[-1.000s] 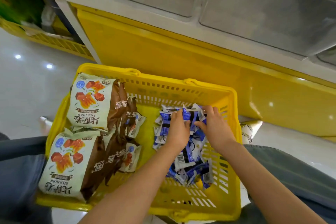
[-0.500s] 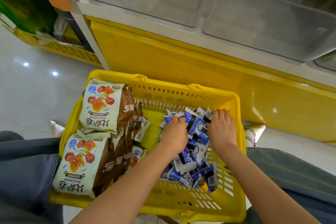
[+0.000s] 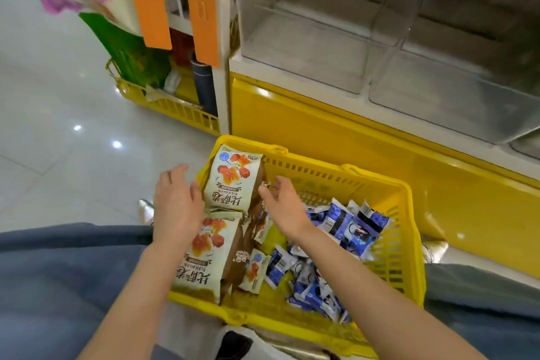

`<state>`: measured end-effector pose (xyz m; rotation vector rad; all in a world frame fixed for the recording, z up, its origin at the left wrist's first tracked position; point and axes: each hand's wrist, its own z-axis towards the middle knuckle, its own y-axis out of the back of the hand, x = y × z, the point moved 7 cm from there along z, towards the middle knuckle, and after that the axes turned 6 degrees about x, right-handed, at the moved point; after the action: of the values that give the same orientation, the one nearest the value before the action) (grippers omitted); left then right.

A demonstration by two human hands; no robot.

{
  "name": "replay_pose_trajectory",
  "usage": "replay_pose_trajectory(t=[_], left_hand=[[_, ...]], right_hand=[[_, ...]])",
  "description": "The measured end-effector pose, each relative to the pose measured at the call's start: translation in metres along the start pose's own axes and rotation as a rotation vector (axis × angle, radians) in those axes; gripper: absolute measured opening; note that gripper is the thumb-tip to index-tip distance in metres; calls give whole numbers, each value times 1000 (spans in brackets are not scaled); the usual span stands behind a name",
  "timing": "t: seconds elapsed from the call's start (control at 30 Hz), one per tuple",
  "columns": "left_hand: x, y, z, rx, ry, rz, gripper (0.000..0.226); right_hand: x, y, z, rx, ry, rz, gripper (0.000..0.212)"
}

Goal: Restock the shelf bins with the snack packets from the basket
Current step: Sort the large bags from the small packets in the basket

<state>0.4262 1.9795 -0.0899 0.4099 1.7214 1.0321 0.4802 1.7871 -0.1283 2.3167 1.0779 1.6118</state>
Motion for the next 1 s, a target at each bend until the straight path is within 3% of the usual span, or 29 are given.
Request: replay_pose_trajectory(t=[0.13,0.27,0.43,0.5,0.57,0.63,0.7,0.77,0.83,0.9,1.0], left_hand=[[44,-33,0,307,182,-163,33],[52,-42,-3,303,190,-272,33],[58,-46,1,333,213,-297,34],[57,-43,2,337,222,-303,34],[49,-28,5,238,174,-302,40],[27,2,7,61,2,-322,48],[-4,28,7,14,-221,-344,61],[-33,39,5,141,-391,-279,78],[-51,36,-3,331,-500,-159,87],[-56,29,-11,498,-523,-70,86],[-46,26,-12,572,-461,-20,80]], right_hand=[[11,-26,7,99,-174,300,44],[9,-34,7,117,-239,363,40],[13,-32,12,-17,-179,393,35],[21,-21,14,-78,-121,347,35],[37,-2,13,-118,-12,250,32],[61,20,8,-104,149,48,30],[88,34,-2,-31,317,-278,33],[111,37,-13,108,469,-541,34],[127,33,-24,271,546,-620,33],[140,28,-33,358,580,-596,33],[155,19,-39,399,639,-567,36]])
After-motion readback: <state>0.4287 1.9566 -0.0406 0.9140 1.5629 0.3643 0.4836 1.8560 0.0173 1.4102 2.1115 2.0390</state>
